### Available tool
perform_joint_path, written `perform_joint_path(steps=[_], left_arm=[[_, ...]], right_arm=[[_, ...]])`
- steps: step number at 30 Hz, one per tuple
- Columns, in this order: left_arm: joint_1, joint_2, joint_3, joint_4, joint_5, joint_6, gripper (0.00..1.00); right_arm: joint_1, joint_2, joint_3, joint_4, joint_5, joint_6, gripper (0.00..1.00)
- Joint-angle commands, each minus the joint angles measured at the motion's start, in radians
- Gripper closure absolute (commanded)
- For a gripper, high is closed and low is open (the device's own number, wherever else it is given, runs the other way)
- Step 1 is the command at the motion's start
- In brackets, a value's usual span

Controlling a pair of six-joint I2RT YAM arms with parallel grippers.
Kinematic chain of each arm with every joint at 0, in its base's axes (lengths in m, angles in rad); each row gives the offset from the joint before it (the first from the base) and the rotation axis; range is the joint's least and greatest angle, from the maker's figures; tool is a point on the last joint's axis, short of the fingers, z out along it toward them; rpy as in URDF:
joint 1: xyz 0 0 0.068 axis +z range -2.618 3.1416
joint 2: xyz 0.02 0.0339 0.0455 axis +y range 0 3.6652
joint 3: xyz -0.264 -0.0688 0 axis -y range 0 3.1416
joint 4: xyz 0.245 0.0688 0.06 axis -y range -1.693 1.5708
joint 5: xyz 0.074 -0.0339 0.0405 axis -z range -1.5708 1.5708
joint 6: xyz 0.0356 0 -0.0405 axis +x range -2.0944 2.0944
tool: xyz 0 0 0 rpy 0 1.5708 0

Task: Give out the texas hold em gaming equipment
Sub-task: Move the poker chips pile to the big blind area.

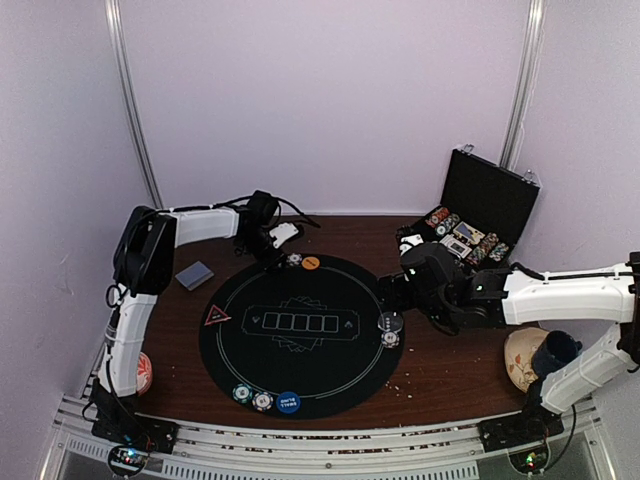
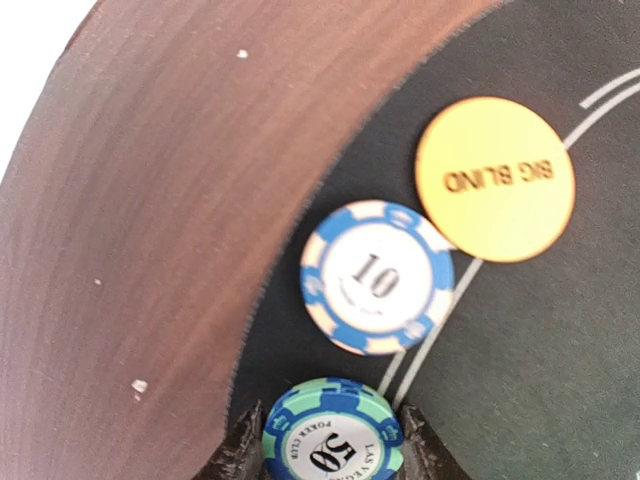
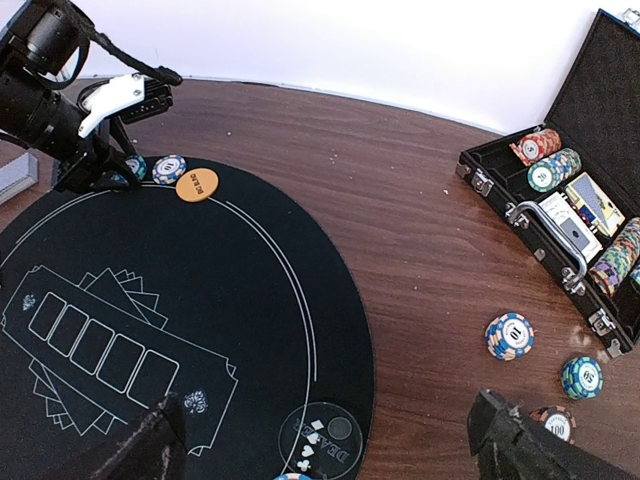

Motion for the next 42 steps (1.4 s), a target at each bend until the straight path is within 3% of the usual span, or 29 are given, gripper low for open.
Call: perform_joint_path(steps=[1,9,19,42], left_arm=[[0.033,0.065,0.029,0.02,-0.088,0.023,0.7],[0.034,0.072,0.042,0.019,-0.069,0.02,0.7],[0.034,-0.037,-0.048,0.019,-0.029,-0.049,0.69],[0.032,-0.048,-0.106,0.016,-0.097,-0.147,0.66]], right_arm=[[0.002,0.004,-0.004,0.015,0.018,0.006,0.0],[0.002,0.007,-0.004,0.016,0.016,0.006,0.0],[0.003,0.016,-0.001,0.015,0.013,0.005,0.0],[0.003,0.026,0.0,0.017,0.014,0.002,0.0]])
